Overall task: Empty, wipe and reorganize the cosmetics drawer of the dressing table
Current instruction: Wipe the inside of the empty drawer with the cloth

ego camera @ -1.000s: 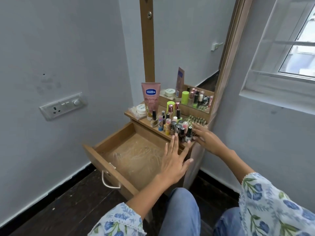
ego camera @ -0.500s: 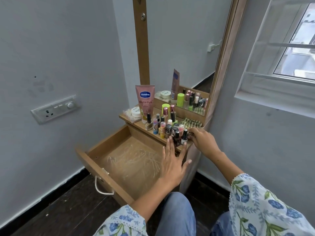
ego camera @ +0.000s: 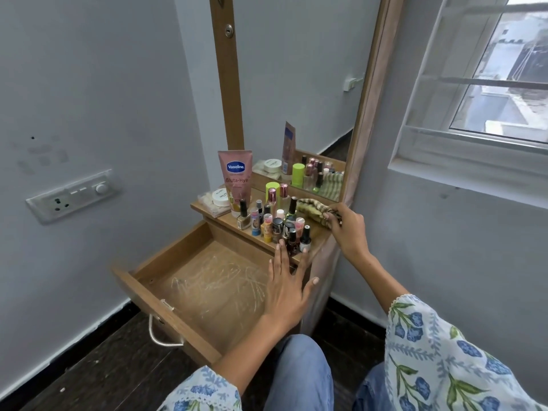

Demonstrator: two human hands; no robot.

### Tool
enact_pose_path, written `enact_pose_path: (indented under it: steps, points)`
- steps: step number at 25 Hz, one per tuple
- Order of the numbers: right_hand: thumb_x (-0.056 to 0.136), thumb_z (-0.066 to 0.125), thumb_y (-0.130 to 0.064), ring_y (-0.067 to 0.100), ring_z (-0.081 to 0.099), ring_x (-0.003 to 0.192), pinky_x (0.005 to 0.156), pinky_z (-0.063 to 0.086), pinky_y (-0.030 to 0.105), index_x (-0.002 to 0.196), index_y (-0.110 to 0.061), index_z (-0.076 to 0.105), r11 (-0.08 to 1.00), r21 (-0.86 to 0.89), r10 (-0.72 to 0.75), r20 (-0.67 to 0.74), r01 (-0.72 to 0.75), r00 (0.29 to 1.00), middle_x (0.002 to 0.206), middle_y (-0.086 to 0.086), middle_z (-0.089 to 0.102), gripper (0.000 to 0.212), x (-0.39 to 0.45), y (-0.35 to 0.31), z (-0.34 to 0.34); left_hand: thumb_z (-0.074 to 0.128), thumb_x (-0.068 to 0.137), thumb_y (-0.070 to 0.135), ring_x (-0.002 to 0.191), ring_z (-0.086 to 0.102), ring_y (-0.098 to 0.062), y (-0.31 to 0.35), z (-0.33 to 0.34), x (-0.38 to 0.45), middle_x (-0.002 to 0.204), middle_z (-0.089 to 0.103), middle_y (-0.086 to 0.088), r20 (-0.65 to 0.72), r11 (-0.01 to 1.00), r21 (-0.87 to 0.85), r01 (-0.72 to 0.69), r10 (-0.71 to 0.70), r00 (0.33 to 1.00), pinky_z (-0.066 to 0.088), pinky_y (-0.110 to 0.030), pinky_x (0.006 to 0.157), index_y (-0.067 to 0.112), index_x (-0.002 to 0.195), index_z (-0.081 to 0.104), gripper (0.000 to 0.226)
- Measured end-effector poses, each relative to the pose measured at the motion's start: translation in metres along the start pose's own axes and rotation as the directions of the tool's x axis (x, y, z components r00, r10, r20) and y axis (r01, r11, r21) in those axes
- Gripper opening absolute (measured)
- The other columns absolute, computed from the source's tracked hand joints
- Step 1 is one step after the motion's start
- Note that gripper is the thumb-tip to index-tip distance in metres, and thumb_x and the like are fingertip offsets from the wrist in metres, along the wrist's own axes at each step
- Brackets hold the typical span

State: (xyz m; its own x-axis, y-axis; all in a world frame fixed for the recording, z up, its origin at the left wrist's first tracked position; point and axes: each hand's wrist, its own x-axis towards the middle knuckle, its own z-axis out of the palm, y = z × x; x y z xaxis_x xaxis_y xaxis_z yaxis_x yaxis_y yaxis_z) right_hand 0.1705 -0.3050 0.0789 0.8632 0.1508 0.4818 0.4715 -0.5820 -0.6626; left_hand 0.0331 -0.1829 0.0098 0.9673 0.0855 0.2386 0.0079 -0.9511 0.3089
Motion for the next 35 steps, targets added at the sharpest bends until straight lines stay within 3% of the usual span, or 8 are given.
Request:
enact_pose_path:
  steps: [6,14,22,26,29,32,33,35]
  points:
    - [0.092,0.061,-0.011,0.018,0.062,0.07,0.061,0.049,0.03,0.099,-0.003,0.065,0.999,0.004,-0.032,-0.195,0.034,0.98,0.084,0.009,0.071,0.012,-0.03,-0.015,-0.037,0.016,0.096,0.057,0.135,-0.038,-0.023,0.004,-0.002,-0.008,0.149,-0.035,-0.011,0.027,1.0,0.03,0.004,-0.005,1.0,-0.017,-0.036,0.112,0.032,0.145,-0.018,0.065]
    - [0.09,0.065,-0.019,0.016,0.066,0.069,0.059,0.055,0.03,0.098,-0.008,0.067,0.997,0.014,-0.067,-0.214,0.071,0.975,0.082,0.004,0.072,0.014,-0.087,-0.057,-0.065,0.014,0.097,0.054,0.139,-0.031,-0.016,-0.014,-0.024,-0.024,0.153,-0.029,-0.004,0.054,1.0,-0.012,0.021,-0.02,0.998,-0.01,-0.036,0.117,0.024,0.147,-0.015,0.064]
    - [0.088,0.066,-0.031,-0.007,0.062,0.074,0.058,0.043,0.006,0.094,-0.018,0.066,0.956,0.252,-0.185,0.125,0.149,0.975,0.078,-0.015,0.065,0.014,-0.107,-0.116,0.002,0.009,0.095,0.057,0.142,-0.02,-0.017,-0.133,-0.091,-0.051,0.154,-0.022,-0.006,-0.011,0.959,0.151,0.241,-0.242,0.97,-0.008,-0.033,0.116,0.01,0.149,0.003,0.072]
    - [0.091,0.063,-0.023,0.005,0.063,0.08,0.067,0.047,0.018,0.102,-0.013,0.064,0.95,0.247,-0.257,0.278,0.19,0.926,0.09,-0.003,0.068,0.015,-0.089,-0.132,0.08,0.021,0.098,0.054,0.146,-0.009,-0.021,-0.204,-0.117,-0.07,0.158,-0.01,-0.013,0.035,0.889,0.328,0.319,-0.348,0.937,-0.002,-0.038,0.117,0.004,0.15,0.012,0.072]
    - [0.092,0.058,-0.014,0.019,0.063,0.089,0.073,0.048,0.029,0.108,-0.012,0.059,0.923,0.217,-0.382,0.421,0.318,0.823,0.098,0.003,0.067,0.017,-0.082,-0.136,0.131,0.025,0.095,0.058,0.146,-0.011,-0.021,-0.237,-0.126,-0.079,0.157,-0.013,-0.013,0.132,0.864,0.372,0.338,-0.41,0.902,-0.002,-0.042,0.117,0.006,0.151,0.007,0.078]
    - [0.094,0.049,-0.013,0.028,0.06,0.107,0.09,0.047,0.039,0.123,-0.012,0.05,0.857,0.052,-0.366,0.761,0.512,0.535,0.117,0.012,0.062,0.029,-0.097,-0.119,0.172,0.02,0.091,0.066,0.145,-0.013,-0.017,-0.25,-0.126,-0.087,0.157,-0.015,-0.008,0.166,0.872,0.357,0.335,-0.412,0.896,-0.008,-0.043,0.116,0.01,0.151,0.002,0.084]
    - [0.094,0.047,-0.01,0.028,0.056,0.115,0.097,0.045,0.04,0.128,-0.012,0.049,0.847,0.042,-0.319,0.837,0.53,0.444,0.126,0.012,0.059,0.034,-0.101,-0.112,0.184,0.017,0.089,0.069,0.145,-0.013,-0.016,-0.255,-0.126,-0.09,0.157,-0.015,-0.007,0.166,0.872,0.351,0.342,-0.418,0.893,-0.009,-0.044,0.115,0.011,0.151,0.001,0.086]
    - [0.093,0.045,-0.005,0.026,0.051,0.123,0.105,0.041,0.038,0.135,-0.013,0.046,0.899,0.062,-0.255,0.879,0.434,0.403,0.134,0.012,0.053,0.043,-0.104,-0.107,0.197,0.009,0.081,0.076,0.145,-0.011,-0.015,-0.26,-0.126,-0.095,0.157,-0.015,-0.005,0.18,0.868,0.337,0.365,-0.44,0.88,-0.009,-0.044,0.115,0.013,0.151,-0.001,0.095]
